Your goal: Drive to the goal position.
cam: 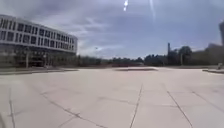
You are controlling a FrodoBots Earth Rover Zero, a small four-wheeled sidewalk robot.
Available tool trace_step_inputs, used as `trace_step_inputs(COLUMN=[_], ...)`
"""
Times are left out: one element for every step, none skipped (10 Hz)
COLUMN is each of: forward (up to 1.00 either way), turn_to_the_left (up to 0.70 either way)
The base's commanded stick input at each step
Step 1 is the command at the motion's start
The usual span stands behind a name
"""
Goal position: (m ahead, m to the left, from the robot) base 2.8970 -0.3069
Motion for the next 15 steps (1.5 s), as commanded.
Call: trace_step_inputs(forward=[0.5, 0.5, 0.5, 0.5, 0.5, 0.5, 0.5, 0.5, 0.5, 0.5, 0.5, 0.5, 0.5, 0.5, 0.5], turn_to_the_left=[0.0, 0.0, 0.0, 0.0, 0.0, 0.0, 0.0, 0.0, 0.0, 0.0, 0.0, 0.0, 0.0, 0.0, 0.0])
